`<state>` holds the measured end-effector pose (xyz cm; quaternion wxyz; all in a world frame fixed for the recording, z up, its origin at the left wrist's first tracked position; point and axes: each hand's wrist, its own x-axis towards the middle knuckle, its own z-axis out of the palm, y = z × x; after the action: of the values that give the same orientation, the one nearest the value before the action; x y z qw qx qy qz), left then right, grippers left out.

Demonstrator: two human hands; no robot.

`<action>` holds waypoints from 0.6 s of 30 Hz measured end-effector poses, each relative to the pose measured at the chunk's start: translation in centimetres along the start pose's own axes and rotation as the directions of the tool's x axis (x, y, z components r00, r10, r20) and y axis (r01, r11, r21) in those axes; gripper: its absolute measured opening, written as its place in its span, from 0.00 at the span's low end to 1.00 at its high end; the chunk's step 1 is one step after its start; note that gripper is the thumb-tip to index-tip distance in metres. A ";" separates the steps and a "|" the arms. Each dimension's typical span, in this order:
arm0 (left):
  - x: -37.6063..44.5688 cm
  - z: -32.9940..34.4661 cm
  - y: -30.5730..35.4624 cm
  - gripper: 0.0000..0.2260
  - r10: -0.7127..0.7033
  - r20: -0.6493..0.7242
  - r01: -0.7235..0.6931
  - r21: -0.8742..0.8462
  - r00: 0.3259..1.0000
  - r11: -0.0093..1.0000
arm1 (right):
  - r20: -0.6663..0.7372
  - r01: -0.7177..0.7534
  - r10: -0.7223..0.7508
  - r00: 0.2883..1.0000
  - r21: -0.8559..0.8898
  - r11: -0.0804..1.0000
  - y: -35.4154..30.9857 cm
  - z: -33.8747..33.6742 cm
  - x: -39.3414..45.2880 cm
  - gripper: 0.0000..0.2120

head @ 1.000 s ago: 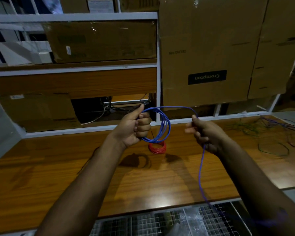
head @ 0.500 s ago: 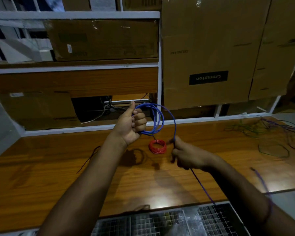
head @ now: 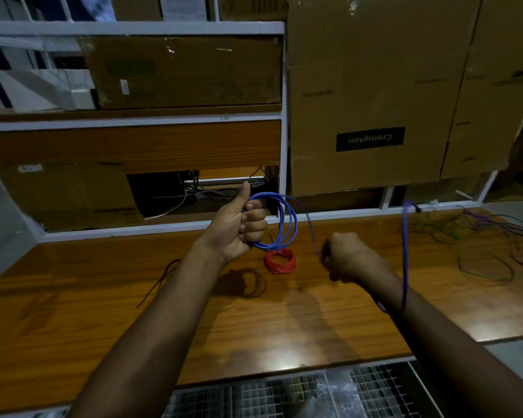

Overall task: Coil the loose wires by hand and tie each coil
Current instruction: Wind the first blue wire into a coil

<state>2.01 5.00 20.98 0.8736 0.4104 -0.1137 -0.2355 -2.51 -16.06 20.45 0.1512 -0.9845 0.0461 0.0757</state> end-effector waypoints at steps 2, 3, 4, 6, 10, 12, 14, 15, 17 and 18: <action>0.1 -0.2 0.1 0.20 0.007 -0.023 -0.008 -0.037 1.000 0.999 | 0.208 0.075 -0.046 0.977 -0.135 0.988 -1.0 0.5 -1.1 0.09; 0.2 -0.3 0.0 0.20 0.017 -0.045 -0.020 -0.063 0.999 0.998 | 0.234 0.151 -0.106 0.966 -0.182 0.972 -1.2 0.7 -1.6 0.09; 0.3 -0.3 0.0 0.20 0.027 -0.071 -0.034 -0.092 0.997 0.995 | 0.228 0.227 -0.178 0.957 -0.211 0.951 -1.5 0.8 -2.3 0.08; 0.6 -0.4 -0.2 0.22 0.037 -0.119 -0.054 -0.139 0.992 0.989 | 0.153 0.391 -0.363 0.919 -0.253 0.885 -1.3 1.1 -3.2 0.06; 1.0 0.1 -0.9 0.22 0.070 -0.197 -0.093 -0.107 0.978 0.990 | 0.144 0.526 -0.510 0.848 -0.338 0.780 -2.0 1.9 -2.8 0.12; 1.0 0.2 -1.0 0.21 0.104 -0.212 -0.114 -0.036 0.972 0.993 | 0.099 0.618 -0.623 0.776 -0.317 0.720 -2.4 2.3 -2.0 0.13; 0.9 0.4 -1.3 0.21 0.121 -0.210 -0.118 0.027 0.970 0.993 | 0.049 0.601 -0.655 0.754 -0.455 0.657 -3.1 1.1 -2.6 0.13; 0.8 0.5 -1.4 0.21 0.127 -0.212 -0.117 0.057 0.969 0.991 | -0.031 0.608 -0.719 0.694 -0.509 0.609 -3.0 0.3 -2.9 0.13; 0.7 0.8 -1.6 0.20 0.142 -0.223 -0.114 0.135 0.964 0.984 | -0.126 0.645 -0.839 0.529 -0.584 0.494 -3.1 -1.3 -4.2 0.14; 0.7 1.0 -1.7 0.20 0.150 -0.234 -0.107 0.186 0.961 0.977 | -0.151 0.641 -0.875 0.460 -0.625 0.445 -2.8 -1.1 -3.6 0.16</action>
<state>1.65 3.09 20.28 0.8558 0.5018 -0.0507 -0.1148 -5.56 -13.51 22.84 -0.0976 -0.8813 -0.4026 -0.2275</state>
